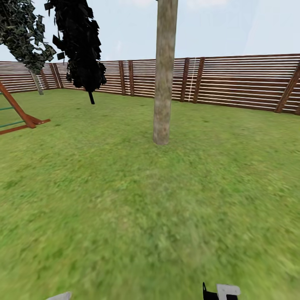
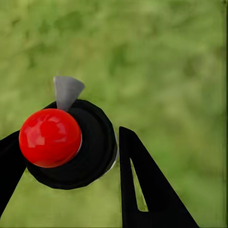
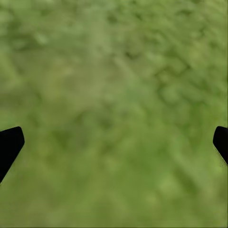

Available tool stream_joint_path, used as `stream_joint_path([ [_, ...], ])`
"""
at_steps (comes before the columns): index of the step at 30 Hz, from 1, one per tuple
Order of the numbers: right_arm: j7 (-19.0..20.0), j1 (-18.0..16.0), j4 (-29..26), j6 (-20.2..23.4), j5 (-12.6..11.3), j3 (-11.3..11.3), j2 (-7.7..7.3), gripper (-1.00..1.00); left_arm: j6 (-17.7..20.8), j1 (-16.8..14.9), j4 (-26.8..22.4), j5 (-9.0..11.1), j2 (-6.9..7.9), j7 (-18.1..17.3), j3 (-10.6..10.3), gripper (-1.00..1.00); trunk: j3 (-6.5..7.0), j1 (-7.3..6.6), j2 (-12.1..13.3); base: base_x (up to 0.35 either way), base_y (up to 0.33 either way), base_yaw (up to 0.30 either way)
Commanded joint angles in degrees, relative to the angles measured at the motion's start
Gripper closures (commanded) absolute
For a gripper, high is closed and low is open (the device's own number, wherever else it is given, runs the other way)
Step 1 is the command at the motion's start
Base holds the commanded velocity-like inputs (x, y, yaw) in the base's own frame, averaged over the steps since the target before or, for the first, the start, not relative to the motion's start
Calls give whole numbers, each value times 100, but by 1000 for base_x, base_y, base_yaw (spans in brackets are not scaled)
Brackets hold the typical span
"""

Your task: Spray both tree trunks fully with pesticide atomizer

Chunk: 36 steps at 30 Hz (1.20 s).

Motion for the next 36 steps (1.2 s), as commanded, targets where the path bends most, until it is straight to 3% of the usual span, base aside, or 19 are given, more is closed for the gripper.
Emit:
stream_joint_path([
  [1, -37, -5, 7, -12, 63, -22, 0, -100, -13, -2, 1, 18, 1, 34, -52, 100, -5, 2, -2, 340, 0, -1],
  [24, -37, -5, 11, -12, 60, -22, 0, -100, -13, -2, 1, 18, 0, 34, -54, 100, -5, 2, -2, 340, 0, -4],
  [36, -37, -4, 16, -12, 60, -22, 8, -100, -13, -2, 1, 17, 1, 34, -51, 100, -5, 2, -2, 340, 0, -219],
])
